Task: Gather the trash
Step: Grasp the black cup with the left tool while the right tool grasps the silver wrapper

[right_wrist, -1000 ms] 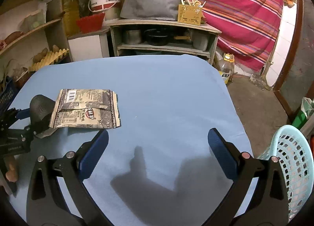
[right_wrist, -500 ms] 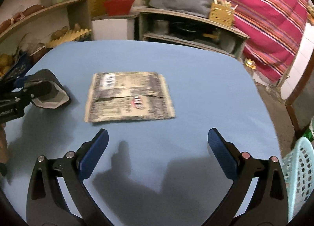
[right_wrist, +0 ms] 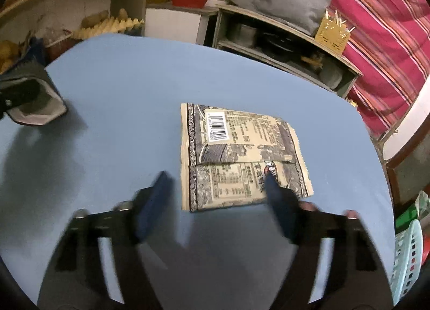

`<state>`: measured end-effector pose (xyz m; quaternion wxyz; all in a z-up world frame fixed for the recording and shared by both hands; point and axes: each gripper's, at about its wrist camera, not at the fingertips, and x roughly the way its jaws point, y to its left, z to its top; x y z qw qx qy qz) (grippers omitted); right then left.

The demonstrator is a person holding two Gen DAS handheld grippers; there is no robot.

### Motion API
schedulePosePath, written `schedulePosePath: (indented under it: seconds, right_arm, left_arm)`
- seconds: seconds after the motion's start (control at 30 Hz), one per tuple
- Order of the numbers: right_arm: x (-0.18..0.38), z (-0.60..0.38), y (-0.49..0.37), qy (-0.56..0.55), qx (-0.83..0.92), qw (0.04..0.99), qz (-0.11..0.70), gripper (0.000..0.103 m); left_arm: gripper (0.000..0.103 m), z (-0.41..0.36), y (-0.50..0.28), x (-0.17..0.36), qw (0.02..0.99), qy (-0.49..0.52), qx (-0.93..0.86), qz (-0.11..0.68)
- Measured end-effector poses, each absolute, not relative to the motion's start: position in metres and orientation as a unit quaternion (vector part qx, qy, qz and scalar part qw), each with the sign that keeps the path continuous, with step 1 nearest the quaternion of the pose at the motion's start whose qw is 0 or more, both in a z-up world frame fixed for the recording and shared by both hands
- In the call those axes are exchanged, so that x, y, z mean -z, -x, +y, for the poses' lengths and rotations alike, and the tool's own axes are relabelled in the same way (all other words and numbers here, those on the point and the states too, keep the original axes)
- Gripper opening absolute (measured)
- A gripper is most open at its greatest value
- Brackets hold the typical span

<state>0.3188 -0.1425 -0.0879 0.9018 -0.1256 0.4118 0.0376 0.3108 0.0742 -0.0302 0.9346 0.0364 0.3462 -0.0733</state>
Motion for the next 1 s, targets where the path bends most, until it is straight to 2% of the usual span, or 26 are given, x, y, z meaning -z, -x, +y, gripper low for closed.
schedulePosePath:
  seconds: [0.03,0.07,0.17,0.23,1.0]
  right_arm:
    - [0.088,-0.144,-0.321,0.119,-0.042,0.902,0.412,0.051]
    - [0.087,-0.144,-0.321,0.116,-0.045,0.903,0.412,0.038]
    - [0.085,-0.147,-0.322,0.104,-0.052,0.905,0.41,0.014]
    - [0.082,-0.152,-0.321,0.095,-0.055,0.907,0.407,0.005]
    - [-0.002,-0.224,-0.252,0.057,-0.054,0.941,0.328,0.002]
  left_arm:
    - [0.069,0.075,-0.31,0.03,0.935,-0.038,0.071,0.345]
    - [0.069,0.076,-0.31,0.029,0.935,-0.039,0.07,0.345]
    - [0.069,0.077,-0.308,0.028,0.936,-0.042,0.067,0.344]
    - [0.069,0.077,-0.308,0.027,0.937,-0.046,0.064,0.341]
    - [0.069,0.03,-0.269,-0.009,0.948,-0.055,0.086,0.302]
